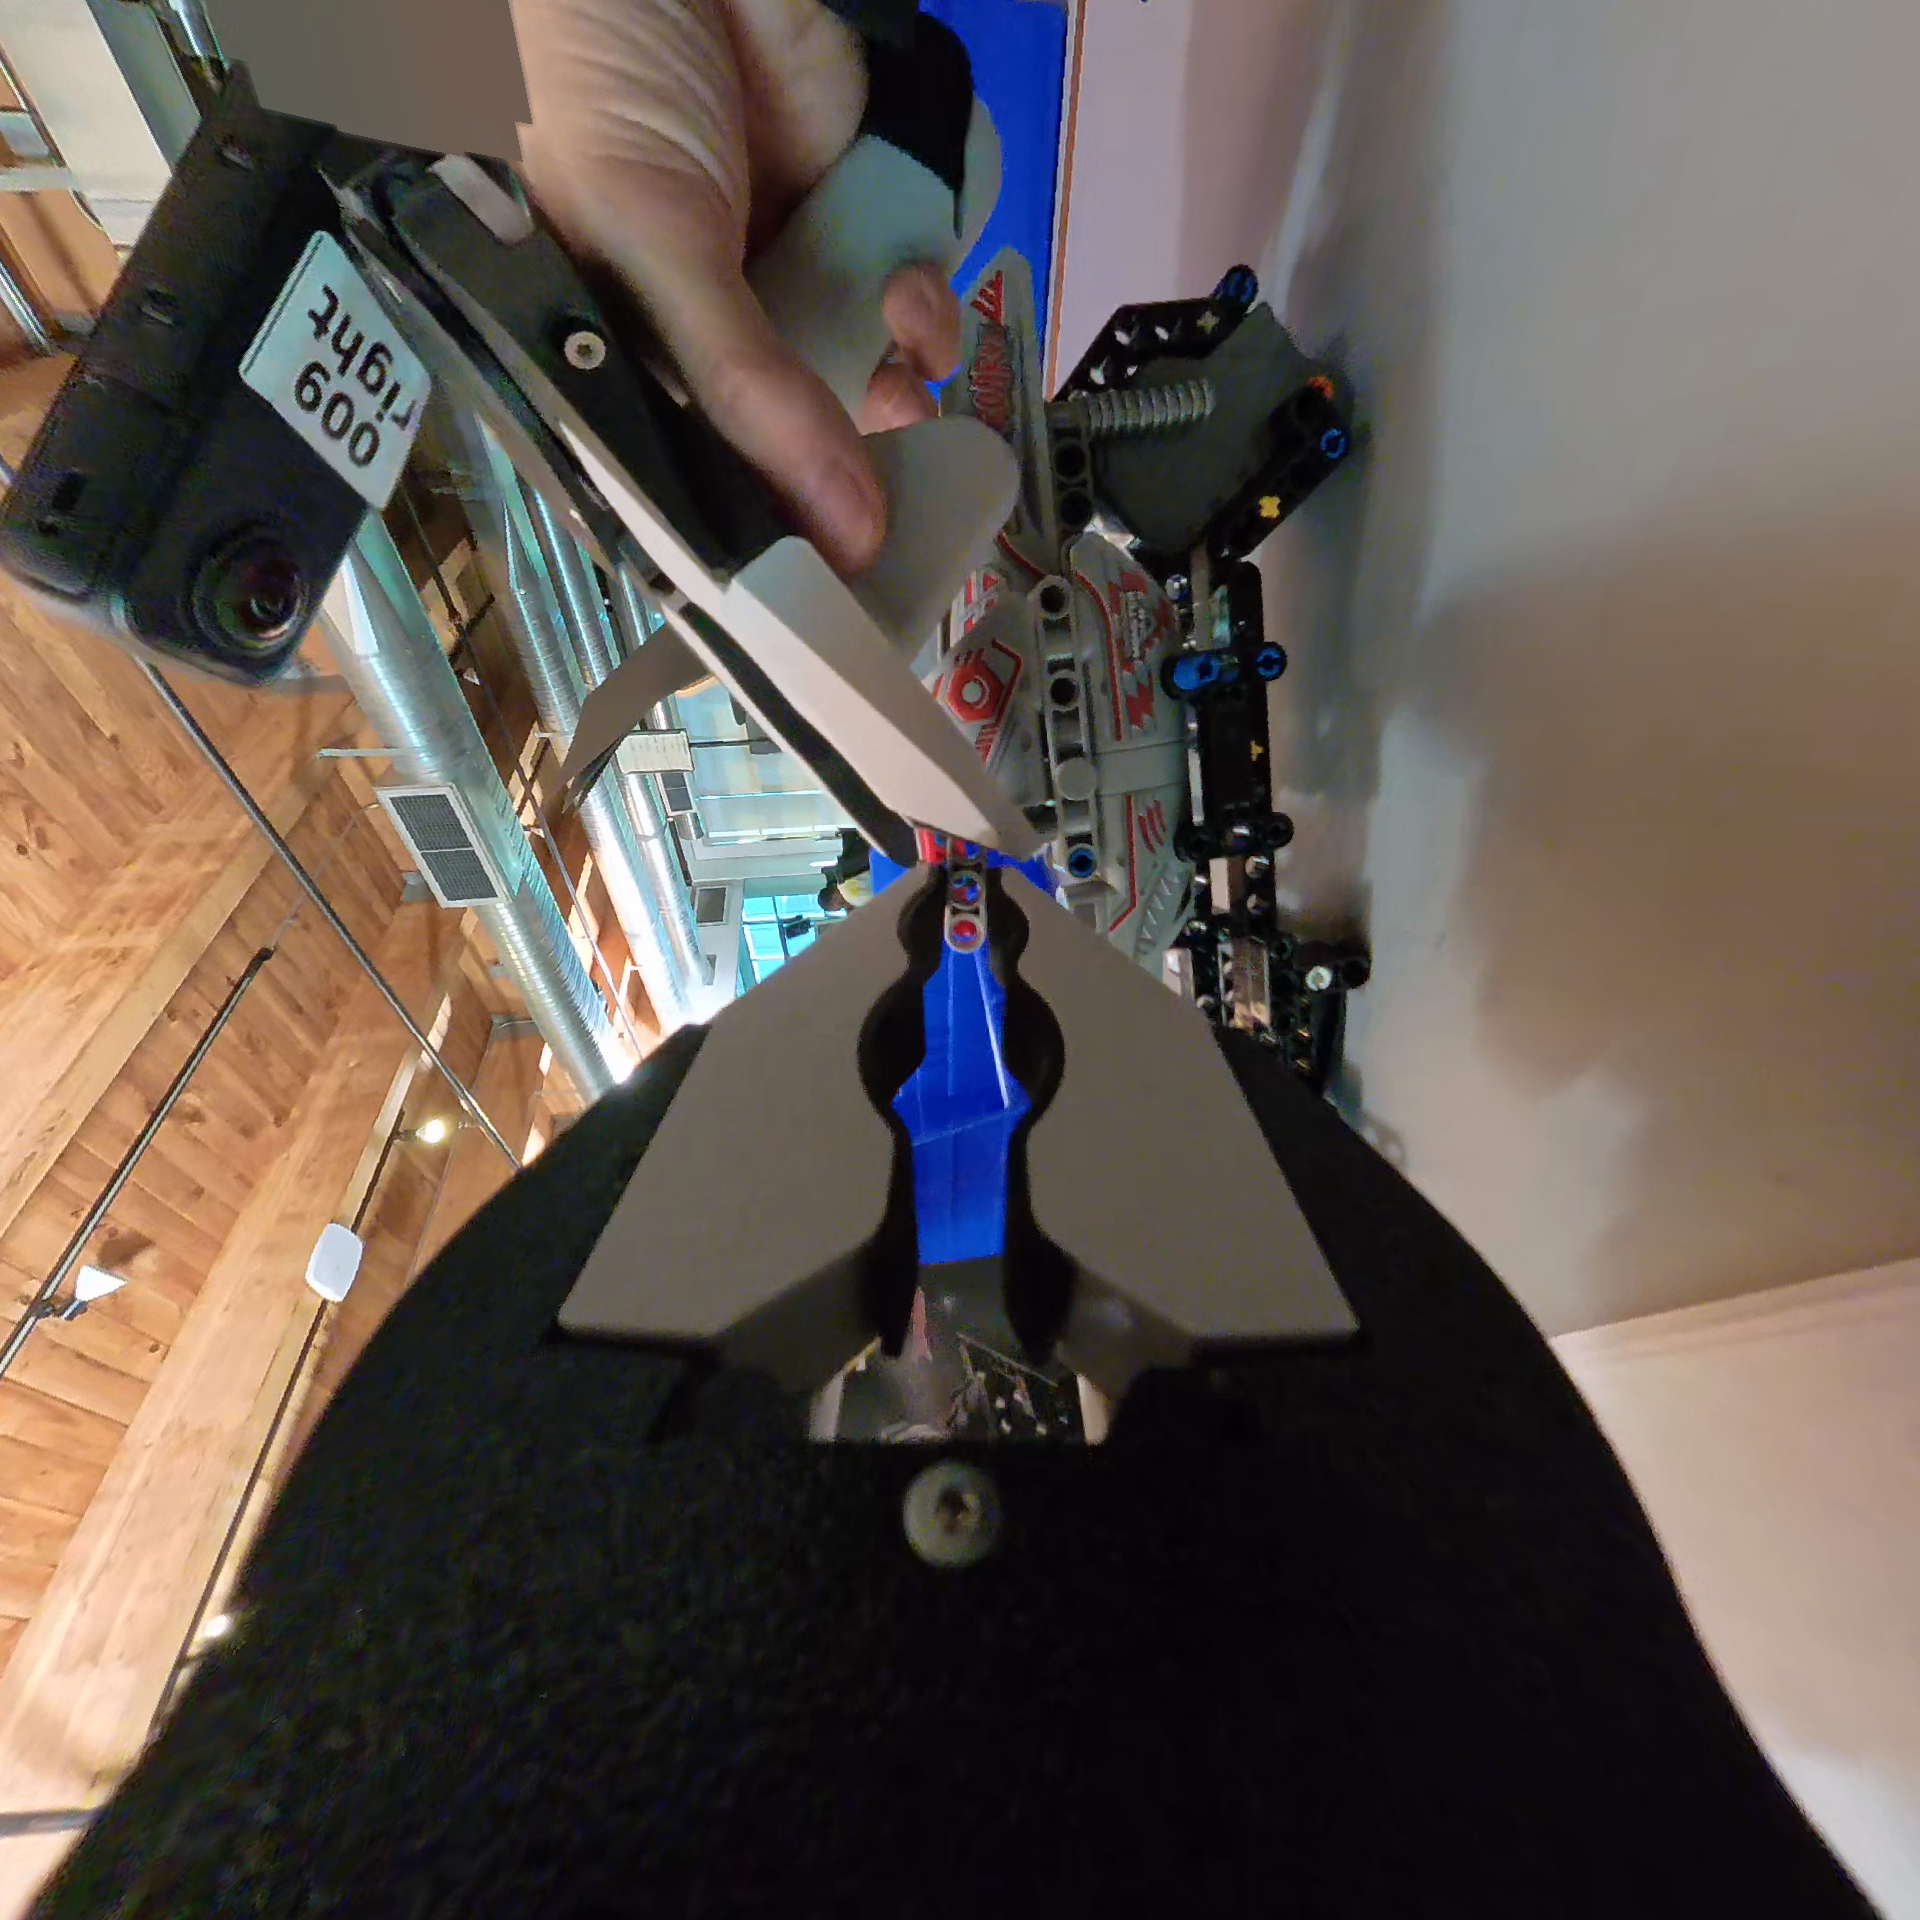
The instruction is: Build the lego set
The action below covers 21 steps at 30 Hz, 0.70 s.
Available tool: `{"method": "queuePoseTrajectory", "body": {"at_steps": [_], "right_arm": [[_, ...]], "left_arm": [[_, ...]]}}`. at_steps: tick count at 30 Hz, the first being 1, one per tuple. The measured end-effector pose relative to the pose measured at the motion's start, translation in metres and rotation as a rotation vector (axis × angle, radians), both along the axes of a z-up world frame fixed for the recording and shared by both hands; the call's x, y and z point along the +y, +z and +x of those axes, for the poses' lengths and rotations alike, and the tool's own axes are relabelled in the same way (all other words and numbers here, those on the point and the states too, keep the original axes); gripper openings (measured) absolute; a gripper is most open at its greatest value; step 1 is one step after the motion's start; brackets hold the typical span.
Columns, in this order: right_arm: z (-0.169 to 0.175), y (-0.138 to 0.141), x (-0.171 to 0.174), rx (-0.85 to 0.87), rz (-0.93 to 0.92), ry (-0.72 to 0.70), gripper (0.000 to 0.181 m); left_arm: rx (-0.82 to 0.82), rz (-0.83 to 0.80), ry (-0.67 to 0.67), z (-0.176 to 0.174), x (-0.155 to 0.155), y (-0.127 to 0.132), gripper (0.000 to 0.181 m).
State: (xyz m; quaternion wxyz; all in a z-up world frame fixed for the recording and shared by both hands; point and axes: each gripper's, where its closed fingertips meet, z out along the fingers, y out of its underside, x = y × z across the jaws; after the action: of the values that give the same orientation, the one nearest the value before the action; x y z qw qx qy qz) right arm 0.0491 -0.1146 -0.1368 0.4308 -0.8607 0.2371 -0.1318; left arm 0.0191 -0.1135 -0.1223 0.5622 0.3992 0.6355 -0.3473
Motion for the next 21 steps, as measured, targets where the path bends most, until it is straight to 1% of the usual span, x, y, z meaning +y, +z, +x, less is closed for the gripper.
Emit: {"method": "queuePoseTrajectory", "body": {"at_steps": [5,8,13,17,21], "right_arm": [[-0.0004,-0.0035,-0.0005,-0.041,-0.096,0.042,0.067],[0.0006,-0.005,-0.0005,-0.053,-0.117,0.049,0.068],[0.0026,-0.0025,0.0011,-0.042,-0.051,0.059,0.066],[0.0017,-0.0013,0.0023,-0.046,-0.028,0.082,0.066],[0.0011,-0.0003,0.0041,-0.036,-0.013,0.113,0.065]], "left_arm": [[-0.005,0.001,-0.003,-0.0004,0.0003,-0.0001,0.004],[-0.031,0.0,0.02,0.0003,0.0014,0.0006,0.005],[-0.079,0.014,0.08,0.0034,-0.0005,-0.0004,0.005],[-0.063,0.016,0.073,0.003,-0.0004,0.0003,0.005],[-0.07,-0.003,0.034,0.0024,0.0005,0.0008,0.005]]}}
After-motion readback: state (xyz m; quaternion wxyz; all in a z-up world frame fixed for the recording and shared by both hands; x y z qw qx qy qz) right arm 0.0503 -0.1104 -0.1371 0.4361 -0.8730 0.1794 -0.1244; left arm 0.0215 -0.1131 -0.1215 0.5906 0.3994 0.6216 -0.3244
